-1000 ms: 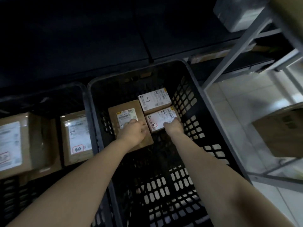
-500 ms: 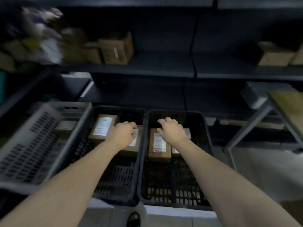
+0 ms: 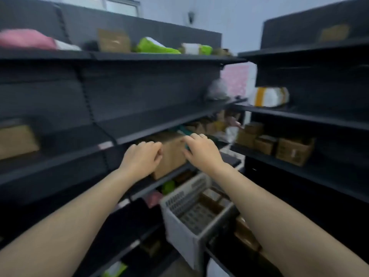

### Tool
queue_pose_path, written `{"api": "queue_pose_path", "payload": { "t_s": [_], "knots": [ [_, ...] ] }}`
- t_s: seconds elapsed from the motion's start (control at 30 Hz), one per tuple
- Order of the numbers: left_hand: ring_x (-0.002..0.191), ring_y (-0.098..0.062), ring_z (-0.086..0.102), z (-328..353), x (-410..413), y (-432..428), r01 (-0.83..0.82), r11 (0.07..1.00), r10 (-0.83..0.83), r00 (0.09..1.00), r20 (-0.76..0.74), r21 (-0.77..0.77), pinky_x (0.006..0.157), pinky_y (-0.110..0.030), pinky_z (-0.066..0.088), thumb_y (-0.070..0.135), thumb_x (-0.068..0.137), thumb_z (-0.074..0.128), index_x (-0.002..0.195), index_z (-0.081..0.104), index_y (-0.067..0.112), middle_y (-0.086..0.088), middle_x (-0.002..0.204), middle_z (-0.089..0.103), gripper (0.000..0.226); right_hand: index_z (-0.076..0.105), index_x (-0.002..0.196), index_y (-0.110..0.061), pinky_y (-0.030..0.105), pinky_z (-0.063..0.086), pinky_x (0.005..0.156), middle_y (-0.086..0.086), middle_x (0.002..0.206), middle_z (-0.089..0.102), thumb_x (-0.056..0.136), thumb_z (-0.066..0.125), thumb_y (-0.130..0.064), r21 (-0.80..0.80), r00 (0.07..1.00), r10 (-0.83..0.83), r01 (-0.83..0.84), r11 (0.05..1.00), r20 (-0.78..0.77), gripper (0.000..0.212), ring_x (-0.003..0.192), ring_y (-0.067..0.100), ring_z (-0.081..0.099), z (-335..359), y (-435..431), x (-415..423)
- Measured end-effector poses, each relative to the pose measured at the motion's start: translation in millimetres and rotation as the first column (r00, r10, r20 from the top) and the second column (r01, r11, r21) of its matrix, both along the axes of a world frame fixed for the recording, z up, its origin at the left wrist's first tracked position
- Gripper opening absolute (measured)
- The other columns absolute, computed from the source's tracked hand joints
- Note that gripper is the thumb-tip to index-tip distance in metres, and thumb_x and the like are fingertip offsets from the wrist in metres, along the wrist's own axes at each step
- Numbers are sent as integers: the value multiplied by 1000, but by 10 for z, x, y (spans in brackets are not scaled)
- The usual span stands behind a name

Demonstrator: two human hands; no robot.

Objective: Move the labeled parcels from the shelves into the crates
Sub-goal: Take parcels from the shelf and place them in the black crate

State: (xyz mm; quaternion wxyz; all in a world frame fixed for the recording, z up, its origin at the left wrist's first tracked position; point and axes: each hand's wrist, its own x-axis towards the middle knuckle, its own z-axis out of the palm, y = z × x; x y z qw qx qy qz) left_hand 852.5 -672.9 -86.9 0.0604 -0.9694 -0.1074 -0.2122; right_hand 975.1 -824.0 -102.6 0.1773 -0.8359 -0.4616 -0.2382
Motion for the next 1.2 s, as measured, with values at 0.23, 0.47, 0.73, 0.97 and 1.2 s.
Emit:
{"api": "queue_pose_path", "payload": {
  "t_s": [0.23, 0.47, 0.73, 0.97, 1.2],
  "knots": [
    [89, -19, 58, 458, -1465, 1689, -270, 959, 254, 955, 155, 92, 71, -35, 44, 30, 93, 47, 101, 57, 25, 6, 93, 62, 13, 53, 132, -21, 40, 45, 90, 3, 123, 59, 98, 48, -35, 92, 945, 324, -327, 940, 52, 37, 115, 26, 51, 539, 2144, -1195],
    [102, -20, 56, 505, -2496, 2747, -455, 886, 434, 882, 184, 91, 79, -36, 41, 32, 92, 47, 109, 57, 27, 5, 106, 62, 20, 55, 126, -16, 40, 44, 86, 6, 118, 59, 98, 47, -34, -12, 861, 500, -501, 865, 94, 33, 110, 29, 52, 697, 3566, -2095],
    [115, -24, 50, 358, -2791, 3785, -580, 809, 586, 807, 67, -90, 90, -36, 43, 32, 93, 48, 121, 55, 25, 0, 123, 55, 30, 50, 134, -21, 39, 37, 97, 4, 136, 51, 98, 45, -35, -75, 850, 526, -523, 849, 31, 38, 124, 26, 44, 617, 4727, -2215],
    [120, -24, 42, 448, -2318, 4375, -609, 793, 608, 793, 44, 9, 93, -35, 38, 29, 92, 49, 140, 37, 26, -3, 136, 42, 49, 49, 137, -22, 41, 37, 101, 7, 135, 45, 98, 43, -38, -23, 895, 427, -433, 901, -131, 42, 125, 28, 40, 537, 5546, -1658],
    [129, -26, 43, 284, -1890, 4813, -586, 655, 667, 745, 1, -477, 103, -33, 38, 48, 95, 42, 147, 28, 19, -12, 145, 42, 61, 46, 140, -14, 36, 42, 102, 11, 140, 44, 95, 52, -31, 187, 621, 428, -416, 890, -657, 49, 123, 31, 47, 490, 6108, -1379]
  ]
}}
